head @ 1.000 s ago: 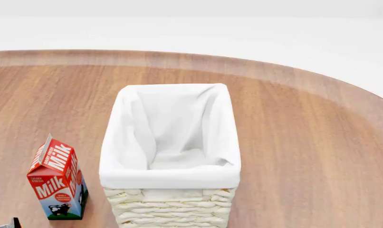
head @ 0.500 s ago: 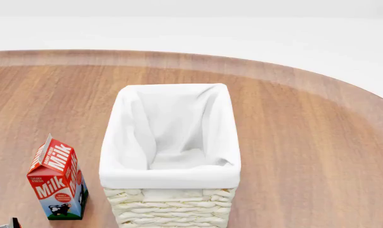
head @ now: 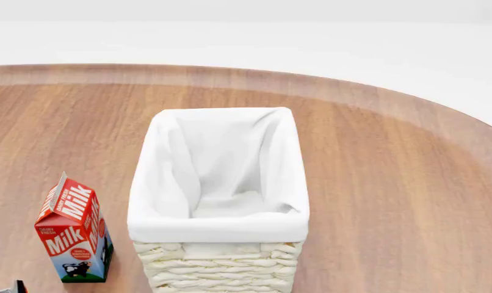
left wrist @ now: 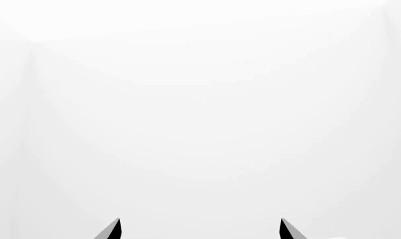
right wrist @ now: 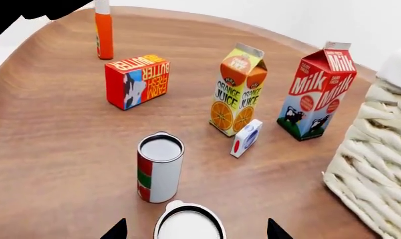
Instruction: Pick up the alphabet soup, and put it in the basket.
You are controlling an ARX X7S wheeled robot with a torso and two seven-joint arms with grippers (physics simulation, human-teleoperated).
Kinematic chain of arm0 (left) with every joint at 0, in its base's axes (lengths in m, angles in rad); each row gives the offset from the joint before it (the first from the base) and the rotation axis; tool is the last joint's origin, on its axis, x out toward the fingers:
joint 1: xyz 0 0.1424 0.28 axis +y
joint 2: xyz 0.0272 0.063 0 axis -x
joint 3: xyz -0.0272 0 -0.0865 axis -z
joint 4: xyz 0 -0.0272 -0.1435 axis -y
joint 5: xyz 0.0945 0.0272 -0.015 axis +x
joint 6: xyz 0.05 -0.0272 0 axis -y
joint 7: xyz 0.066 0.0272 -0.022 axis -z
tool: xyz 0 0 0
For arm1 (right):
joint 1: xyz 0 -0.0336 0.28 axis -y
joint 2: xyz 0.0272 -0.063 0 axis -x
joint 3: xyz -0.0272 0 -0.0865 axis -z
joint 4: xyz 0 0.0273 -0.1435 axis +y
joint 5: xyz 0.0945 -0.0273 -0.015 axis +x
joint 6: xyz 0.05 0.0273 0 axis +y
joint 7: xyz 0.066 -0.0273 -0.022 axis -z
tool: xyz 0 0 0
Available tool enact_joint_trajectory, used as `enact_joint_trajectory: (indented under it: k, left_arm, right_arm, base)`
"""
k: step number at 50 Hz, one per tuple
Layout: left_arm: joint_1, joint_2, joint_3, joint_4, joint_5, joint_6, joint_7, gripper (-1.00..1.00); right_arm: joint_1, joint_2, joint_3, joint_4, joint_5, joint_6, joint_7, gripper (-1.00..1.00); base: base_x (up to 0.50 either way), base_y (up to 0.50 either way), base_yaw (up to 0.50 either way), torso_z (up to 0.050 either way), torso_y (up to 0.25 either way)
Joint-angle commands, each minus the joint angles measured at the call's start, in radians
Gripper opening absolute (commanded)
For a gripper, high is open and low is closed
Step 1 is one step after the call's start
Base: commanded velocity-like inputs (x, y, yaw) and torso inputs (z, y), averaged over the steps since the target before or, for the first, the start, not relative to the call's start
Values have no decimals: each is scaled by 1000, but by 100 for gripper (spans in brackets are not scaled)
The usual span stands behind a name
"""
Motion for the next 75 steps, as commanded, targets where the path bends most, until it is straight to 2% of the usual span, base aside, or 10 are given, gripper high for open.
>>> enact_joint_trajectory:
  k: [1,75]
  left_arm:
    - [-2,-2,4,0,0,-2,-3,100]
    - [-1,-20,11,-1,-3,10,-28,100]
  right_arm:
    - [13,-10,-10,18,-22,20,6,100]
    - [101,-78,-90,86,-156,149,21,100]
  base:
    - [0,0,0,0,0]
    - [0,0,0,0,0]
